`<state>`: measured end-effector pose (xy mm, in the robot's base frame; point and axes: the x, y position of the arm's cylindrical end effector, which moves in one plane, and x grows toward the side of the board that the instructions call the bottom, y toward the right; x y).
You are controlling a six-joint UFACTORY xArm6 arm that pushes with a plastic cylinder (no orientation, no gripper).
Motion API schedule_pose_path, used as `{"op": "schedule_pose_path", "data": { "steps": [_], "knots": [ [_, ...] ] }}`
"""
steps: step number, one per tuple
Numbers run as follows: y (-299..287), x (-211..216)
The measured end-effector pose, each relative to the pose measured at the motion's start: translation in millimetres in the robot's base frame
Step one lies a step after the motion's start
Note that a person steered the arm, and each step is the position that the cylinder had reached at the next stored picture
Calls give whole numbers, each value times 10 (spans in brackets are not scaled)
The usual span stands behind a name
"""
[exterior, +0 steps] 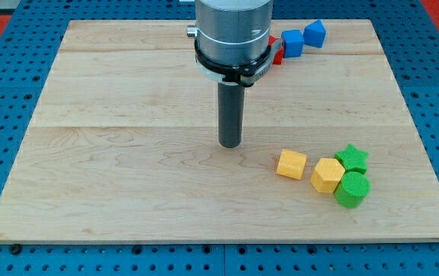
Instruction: Push the red circle into the red star
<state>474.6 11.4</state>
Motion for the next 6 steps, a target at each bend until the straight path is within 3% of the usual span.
{"op": "schedule_pose_path", "data": {
  "steps": [1,3,6],
  "knots": [
    [-168,-9],
    [180,-1136],
    [1085,-2023]
  ]
}}
